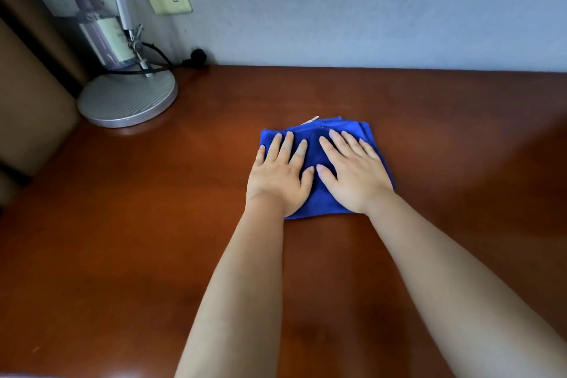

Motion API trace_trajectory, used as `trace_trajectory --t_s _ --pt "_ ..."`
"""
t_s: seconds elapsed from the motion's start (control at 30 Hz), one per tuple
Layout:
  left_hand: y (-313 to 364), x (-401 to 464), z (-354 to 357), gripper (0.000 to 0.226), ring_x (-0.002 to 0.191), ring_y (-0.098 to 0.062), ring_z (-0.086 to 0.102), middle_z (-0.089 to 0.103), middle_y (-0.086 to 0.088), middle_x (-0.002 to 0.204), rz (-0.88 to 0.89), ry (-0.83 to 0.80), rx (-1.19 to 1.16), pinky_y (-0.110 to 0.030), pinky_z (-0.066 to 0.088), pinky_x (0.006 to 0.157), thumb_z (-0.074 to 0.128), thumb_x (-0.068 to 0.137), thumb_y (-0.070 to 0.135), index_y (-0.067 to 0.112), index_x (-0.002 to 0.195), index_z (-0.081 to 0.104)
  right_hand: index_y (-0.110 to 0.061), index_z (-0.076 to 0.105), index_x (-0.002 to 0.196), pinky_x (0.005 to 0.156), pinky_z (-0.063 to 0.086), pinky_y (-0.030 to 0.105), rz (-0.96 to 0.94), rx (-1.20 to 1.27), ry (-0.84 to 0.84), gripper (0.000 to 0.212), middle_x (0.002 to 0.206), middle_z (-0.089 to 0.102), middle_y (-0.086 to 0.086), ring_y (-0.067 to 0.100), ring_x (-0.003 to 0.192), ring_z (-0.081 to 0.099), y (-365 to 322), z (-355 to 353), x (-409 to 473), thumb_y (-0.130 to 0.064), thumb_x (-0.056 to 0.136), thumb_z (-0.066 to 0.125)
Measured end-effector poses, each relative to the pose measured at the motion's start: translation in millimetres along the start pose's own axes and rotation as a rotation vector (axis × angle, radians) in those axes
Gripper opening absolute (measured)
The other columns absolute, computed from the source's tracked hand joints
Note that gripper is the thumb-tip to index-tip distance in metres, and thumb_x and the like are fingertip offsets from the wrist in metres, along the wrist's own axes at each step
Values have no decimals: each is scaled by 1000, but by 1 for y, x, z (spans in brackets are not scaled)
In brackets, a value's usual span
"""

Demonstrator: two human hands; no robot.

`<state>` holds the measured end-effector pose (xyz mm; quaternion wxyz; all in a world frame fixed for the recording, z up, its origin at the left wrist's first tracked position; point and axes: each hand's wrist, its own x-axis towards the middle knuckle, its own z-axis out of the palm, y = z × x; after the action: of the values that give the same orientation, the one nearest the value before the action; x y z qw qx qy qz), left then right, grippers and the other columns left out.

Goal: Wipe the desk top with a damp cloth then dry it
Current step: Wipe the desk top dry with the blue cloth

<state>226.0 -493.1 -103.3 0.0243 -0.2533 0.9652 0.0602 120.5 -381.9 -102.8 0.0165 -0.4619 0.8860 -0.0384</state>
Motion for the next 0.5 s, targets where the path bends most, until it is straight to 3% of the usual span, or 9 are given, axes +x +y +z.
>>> trace_trajectory --t_s 0.5 --pt "25 -122 13 55 148 -19 -15 -12 -1 162 59 -37 29 -40 -7 120 10 104 42 26 154 -4 -22 7 154 120 -3 34 56 26 -2 61 162 -1 -2 15 148 -4 -32 4 -132 -47 101 22"
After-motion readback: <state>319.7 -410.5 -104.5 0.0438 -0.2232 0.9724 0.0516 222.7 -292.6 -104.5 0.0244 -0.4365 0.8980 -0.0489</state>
